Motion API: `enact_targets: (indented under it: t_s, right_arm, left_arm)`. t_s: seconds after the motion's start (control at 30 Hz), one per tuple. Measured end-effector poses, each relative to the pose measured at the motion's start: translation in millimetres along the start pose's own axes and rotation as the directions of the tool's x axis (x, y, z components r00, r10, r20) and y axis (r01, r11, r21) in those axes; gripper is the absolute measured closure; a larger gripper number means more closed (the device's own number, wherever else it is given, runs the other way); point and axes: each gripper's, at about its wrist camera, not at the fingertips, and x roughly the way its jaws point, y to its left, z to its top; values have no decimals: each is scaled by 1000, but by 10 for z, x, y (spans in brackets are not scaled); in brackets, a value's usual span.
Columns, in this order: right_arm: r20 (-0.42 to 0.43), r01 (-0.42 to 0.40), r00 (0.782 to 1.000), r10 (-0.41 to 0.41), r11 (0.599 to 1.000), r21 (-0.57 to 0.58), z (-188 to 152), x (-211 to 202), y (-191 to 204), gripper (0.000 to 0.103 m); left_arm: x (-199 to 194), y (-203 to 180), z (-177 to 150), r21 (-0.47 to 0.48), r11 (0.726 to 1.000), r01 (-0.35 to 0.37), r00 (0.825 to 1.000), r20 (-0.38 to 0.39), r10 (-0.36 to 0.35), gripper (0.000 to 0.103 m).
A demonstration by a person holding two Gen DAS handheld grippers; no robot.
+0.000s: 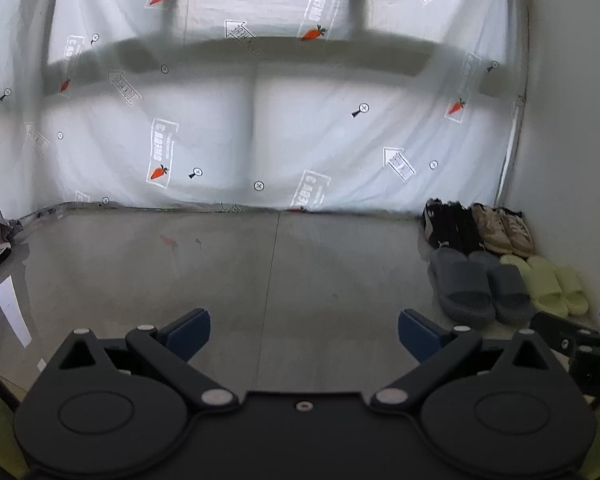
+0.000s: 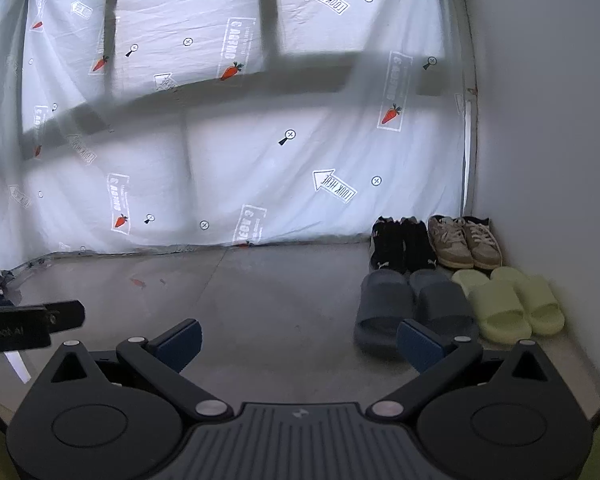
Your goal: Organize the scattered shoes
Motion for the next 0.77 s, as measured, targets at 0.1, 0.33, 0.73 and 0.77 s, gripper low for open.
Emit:
enact_targets:
  t_s: [0.1,0.33,0.73,0.77]
  right_arm:
    - [-8,6,1000,-6,1000,-7,-65,-90,122,0]
    - [-19,19,1000,-19,1000,-11,-142,-235,233,0]
    - [-20,10,1000,-10,1000,-15,-220,-352,331,0]
    - [-19,8,1000,-8,1000,-15,-220,-355,334,0]
  left_arm:
    - [-60,42,-57,3,1000,14,1000,-8,-14,2]
    - [-157,86,-173,5,1000,29,999,-20,-29,2]
    - [-251,133,-217,17,999,30,1000,-8,-30,2]
    - [-254,141,-219,15,999,29,1000,-8,-29,2]
